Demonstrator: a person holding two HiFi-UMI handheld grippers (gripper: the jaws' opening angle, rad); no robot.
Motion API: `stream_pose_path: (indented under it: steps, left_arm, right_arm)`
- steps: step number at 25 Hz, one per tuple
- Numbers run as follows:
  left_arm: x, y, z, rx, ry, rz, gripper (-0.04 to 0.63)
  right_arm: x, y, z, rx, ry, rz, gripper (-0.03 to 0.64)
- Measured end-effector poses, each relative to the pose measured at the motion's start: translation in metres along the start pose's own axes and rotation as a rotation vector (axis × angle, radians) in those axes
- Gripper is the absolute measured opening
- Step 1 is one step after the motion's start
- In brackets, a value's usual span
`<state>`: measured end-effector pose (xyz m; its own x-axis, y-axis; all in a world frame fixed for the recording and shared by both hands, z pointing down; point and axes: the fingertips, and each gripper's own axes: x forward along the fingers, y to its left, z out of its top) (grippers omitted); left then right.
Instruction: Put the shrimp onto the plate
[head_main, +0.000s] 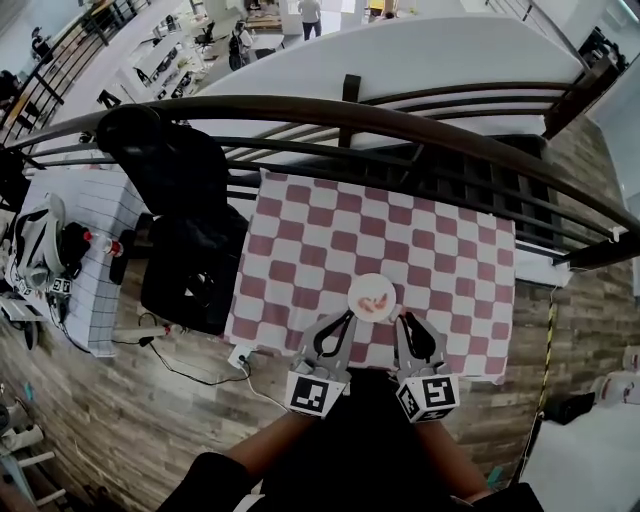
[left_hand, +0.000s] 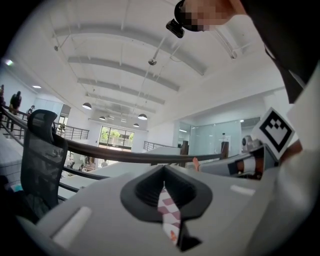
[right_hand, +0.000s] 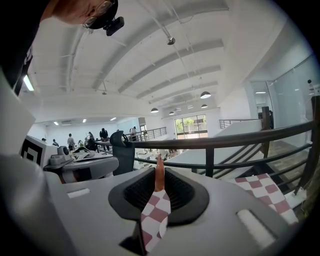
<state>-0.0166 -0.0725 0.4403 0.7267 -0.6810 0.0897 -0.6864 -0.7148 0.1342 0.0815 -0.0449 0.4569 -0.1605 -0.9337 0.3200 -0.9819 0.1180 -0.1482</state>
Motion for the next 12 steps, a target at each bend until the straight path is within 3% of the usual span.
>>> stream_pose_path:
  steps: [12]
  left_arm:
    - [0.029, 0.005, -0.025, -0.005, 0.060, 0.074, 0.008]
  right_arm:
    - [0.047, -0.030, -0.045, -0.055, 0.127, 0.050, 0.058]
